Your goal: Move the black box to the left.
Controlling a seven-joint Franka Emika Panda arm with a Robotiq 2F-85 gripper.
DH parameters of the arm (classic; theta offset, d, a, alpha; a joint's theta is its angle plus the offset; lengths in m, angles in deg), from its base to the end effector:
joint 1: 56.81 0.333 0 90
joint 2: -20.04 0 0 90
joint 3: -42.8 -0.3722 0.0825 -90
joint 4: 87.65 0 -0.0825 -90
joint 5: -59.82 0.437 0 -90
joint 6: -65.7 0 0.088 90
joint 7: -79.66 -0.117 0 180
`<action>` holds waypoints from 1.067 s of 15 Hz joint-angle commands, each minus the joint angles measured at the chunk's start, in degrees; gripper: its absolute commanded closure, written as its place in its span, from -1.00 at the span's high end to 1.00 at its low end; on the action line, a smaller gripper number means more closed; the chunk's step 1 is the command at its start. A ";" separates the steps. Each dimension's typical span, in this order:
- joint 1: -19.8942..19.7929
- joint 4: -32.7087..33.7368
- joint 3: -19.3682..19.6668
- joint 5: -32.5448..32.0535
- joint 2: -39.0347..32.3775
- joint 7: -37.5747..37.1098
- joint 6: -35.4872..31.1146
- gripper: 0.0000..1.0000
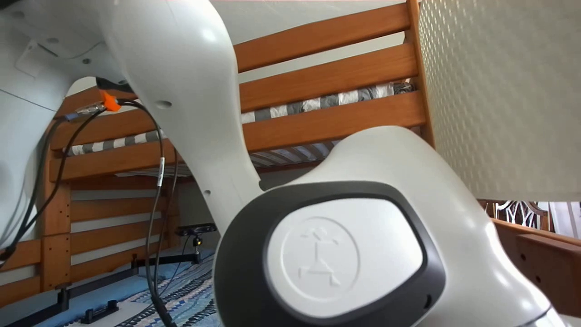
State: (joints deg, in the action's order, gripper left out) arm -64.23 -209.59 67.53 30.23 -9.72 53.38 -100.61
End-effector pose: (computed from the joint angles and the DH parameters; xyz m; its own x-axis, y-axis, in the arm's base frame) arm 0.5676 -0.3168 0.1980 0.8810 -0.3672 0.2983 -0.4560 -0.8272 0.3284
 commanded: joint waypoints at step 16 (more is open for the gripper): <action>-10.44 6.69 -13.12 22.38 -7.71 26.87 -1.13 1.00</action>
State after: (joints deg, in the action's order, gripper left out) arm -72.63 -205.46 56.51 49.65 -15.70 76.36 -102.92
